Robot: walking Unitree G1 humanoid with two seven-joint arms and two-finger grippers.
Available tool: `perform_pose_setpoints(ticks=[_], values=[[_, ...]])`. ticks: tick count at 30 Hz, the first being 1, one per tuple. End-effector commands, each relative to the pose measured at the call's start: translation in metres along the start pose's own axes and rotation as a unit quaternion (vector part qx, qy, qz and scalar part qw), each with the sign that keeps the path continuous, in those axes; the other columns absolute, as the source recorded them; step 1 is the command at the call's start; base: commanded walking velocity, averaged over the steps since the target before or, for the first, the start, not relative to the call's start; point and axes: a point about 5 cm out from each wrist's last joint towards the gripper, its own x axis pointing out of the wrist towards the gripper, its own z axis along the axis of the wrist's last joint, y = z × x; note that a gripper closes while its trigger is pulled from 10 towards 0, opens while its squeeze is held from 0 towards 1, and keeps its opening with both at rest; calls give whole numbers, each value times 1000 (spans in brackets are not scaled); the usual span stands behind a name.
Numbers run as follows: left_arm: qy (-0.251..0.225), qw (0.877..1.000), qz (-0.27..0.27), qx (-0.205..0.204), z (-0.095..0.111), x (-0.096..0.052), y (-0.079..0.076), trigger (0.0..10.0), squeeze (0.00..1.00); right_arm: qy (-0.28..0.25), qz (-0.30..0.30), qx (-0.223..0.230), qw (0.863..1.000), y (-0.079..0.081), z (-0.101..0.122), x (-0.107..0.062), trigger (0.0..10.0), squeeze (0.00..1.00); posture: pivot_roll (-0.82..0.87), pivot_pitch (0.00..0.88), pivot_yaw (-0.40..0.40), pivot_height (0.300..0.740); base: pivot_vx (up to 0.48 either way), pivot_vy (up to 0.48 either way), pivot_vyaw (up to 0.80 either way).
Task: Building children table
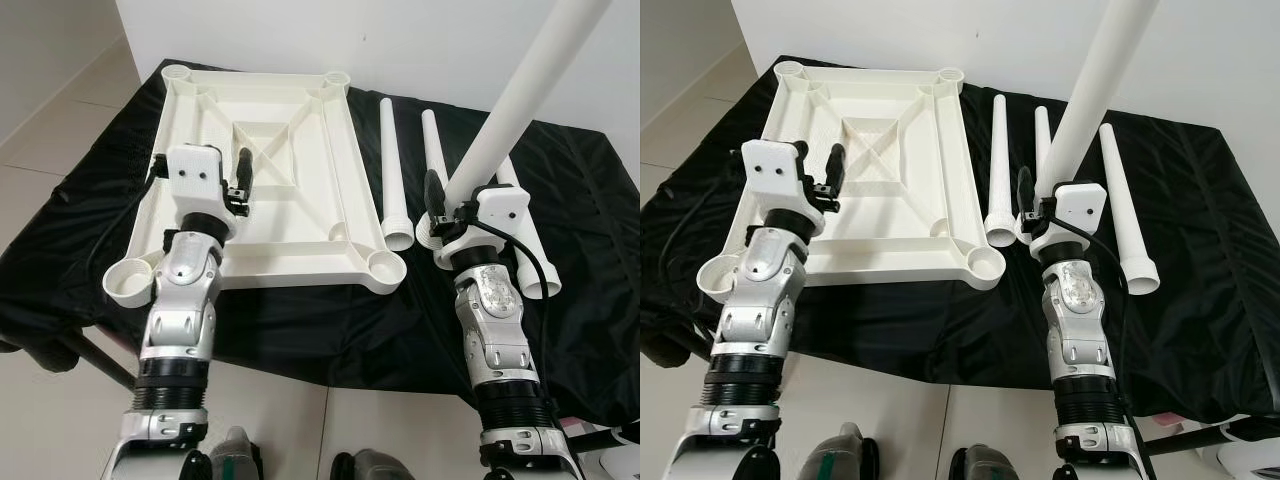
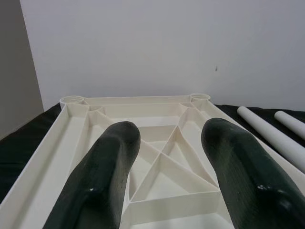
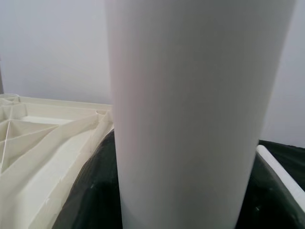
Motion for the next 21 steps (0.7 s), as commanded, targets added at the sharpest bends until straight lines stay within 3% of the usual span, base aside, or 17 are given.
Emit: perform_pose_setpoints(ticks=[1,8,21], values=[[-17,1000,19,15,6,0,1,10000,0,15,-1,-1,1000,1,-5,0,10000,0,42,0,-41,740,0,0,-700],[-21,999,21,31,9,4,5,10000,0,19,0,5,1000,1,-7,4,10000,0,54,0,-43,740,0,0,-716],[-12,999,36,14,9,4,11,10000,0,18,2,6,1000,2,-7,6,10000,0,59,0,-51,740,0,0,-720]])
